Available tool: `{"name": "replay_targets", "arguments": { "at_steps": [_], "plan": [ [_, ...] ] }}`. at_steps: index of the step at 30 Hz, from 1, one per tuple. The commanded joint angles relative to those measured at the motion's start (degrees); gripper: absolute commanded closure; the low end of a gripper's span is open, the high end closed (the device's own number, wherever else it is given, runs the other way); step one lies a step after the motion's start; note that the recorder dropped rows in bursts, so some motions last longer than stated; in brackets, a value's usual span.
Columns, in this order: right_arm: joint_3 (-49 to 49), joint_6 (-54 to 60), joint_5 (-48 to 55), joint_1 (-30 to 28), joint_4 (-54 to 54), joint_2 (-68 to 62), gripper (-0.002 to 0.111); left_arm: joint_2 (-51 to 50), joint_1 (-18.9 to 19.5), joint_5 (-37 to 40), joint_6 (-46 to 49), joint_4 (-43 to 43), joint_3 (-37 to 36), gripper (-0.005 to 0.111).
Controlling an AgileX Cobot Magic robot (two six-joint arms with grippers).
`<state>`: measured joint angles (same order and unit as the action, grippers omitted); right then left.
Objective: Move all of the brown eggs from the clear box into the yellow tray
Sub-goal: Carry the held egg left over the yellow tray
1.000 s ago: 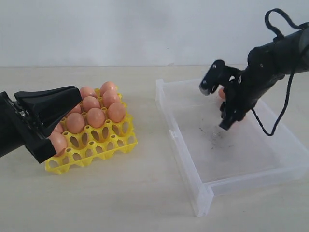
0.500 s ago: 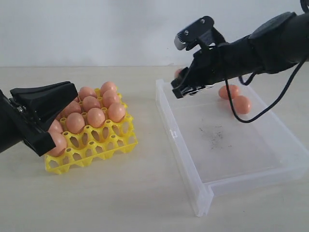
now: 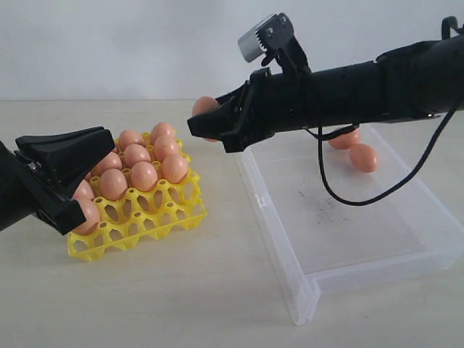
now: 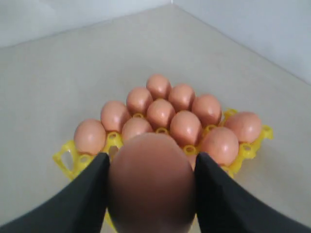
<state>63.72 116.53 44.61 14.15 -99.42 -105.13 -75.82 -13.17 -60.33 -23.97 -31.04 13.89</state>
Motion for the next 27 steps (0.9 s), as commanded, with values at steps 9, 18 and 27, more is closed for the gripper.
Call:
{"name": "replay_targets", "arguments": {
  "at_steps": [9, 18, 27],
  "plan": [
    [-2.4, -15.9, 25.4, 2.3, 2.3, 0.5, 0.109, 0.3, 0.0, 0.0, 2.6, 1.6, -0.2, 0.103],
    [-2.7, -55.0, -11.3, 2.4, 46.1, 5.3, 0.109, 0.4, 0.0, 0.0, 2.6, 1.6, -0.2, 0.103],
    [-11.3, -65.1, -63.8, 7.2, 49.6, 8.3, 0.109, 0.6, 0.0, 0.4, 2.6, 1.9, -0.3, 0.103]
  ]
}}
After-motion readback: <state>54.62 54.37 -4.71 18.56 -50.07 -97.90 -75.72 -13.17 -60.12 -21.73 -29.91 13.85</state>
